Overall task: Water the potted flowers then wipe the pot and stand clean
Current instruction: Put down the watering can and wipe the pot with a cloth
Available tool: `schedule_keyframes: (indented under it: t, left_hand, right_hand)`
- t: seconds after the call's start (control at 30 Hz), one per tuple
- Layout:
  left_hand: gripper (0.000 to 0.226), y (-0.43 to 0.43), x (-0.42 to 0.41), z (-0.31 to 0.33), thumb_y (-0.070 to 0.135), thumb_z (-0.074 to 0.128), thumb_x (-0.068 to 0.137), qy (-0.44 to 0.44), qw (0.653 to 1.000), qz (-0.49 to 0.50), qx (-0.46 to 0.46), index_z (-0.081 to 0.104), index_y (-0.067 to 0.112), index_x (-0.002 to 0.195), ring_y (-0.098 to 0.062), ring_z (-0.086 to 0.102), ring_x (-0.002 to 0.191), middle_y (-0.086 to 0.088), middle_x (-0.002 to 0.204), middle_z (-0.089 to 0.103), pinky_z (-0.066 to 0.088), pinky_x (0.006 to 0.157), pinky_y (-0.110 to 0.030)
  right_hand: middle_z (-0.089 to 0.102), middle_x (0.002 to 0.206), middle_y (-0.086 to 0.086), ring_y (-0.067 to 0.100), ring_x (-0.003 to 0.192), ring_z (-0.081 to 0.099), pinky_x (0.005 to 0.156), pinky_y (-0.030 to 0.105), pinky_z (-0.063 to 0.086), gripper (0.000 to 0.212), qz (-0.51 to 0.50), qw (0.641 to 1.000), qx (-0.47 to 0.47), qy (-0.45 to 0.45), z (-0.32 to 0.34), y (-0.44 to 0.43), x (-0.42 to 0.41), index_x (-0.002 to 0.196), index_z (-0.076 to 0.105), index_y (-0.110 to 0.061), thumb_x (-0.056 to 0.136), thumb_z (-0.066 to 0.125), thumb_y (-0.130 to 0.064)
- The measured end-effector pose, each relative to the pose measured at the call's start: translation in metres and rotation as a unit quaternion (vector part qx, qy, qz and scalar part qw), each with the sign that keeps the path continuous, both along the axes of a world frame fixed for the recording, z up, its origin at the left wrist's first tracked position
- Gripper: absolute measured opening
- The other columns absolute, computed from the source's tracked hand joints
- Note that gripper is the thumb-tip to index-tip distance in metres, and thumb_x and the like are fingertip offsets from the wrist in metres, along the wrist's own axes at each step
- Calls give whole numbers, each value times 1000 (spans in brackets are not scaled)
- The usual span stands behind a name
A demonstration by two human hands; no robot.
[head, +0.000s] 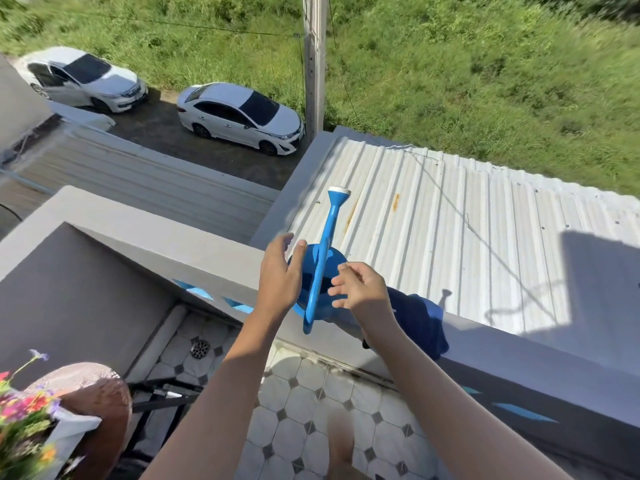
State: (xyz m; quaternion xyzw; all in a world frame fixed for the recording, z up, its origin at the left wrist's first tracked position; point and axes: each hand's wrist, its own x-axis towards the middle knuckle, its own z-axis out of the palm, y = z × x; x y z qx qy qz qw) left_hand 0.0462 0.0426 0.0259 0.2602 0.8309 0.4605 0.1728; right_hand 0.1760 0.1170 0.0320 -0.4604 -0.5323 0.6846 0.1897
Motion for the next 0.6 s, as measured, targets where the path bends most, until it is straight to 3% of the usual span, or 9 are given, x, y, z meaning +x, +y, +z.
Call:
schedule_keyframes:
  t: [0.1,0.2,0.3,0.43,0.5,0.6]
  left_hand:
    - [44,7,6,31,48,44,98,63,997,4,32,51,21,132,-11,50,121,3,135,54,40,97,-26]
    - [38,12,16,54,43,47,98,123,989,-14,79,53,20,128,-10,53,117,3,128,57,41,98,-26]
    - [34,24,26,53,38,49,98,109,984,-94,101,58,15,122,-10,58,107,2,117,64,45,92,-25]
    - [36,55,56,-2,42,49,96,-10,981,-188,-46,61,16,117,-18,60,100,-3,113,64,49,91,-38]
    - [38,62,71,-34,37,50,94,-44,976,-156,-143,58,12,122,-25,57,107,-8,119,59,47,94,-40]
    - [41,58,86,-69,32,56,91,-103,967,-95,-211,53,6,123,-31,55,109,-15,120,53,45,91,-38]
  right_hand:
    - [65,88,8,15,72,62,56,28,52,19,-6,998,53,-29,-2,12,12,106,63,-10,100,53,-24]
    - [66,85,7,17,72,61,60,34,51,13,-17,995,88,-53,-8,29,17,99,63,-15,98,52,-21]
    - [65,80,6,20,72,59,64,38,48,14,-28,990,107,-84,-22,39,25,88,63,-19,90,50,-16]
    - [62,87,-2,19,84,57,68,27,43,15,-33,979,112,-167,-50,51,61,92,61,-15,87,49,-8]
    - [59,98,1,21,92,56,72,28,41,19,-31,967,120,-221,-67,52,82,100,60,-16,88,47,-8]
    - [57,113,6,24,104,55,84,33,45,34,-40,956,117,-267,-81,50,98,121,56,-12,88,51,-7]
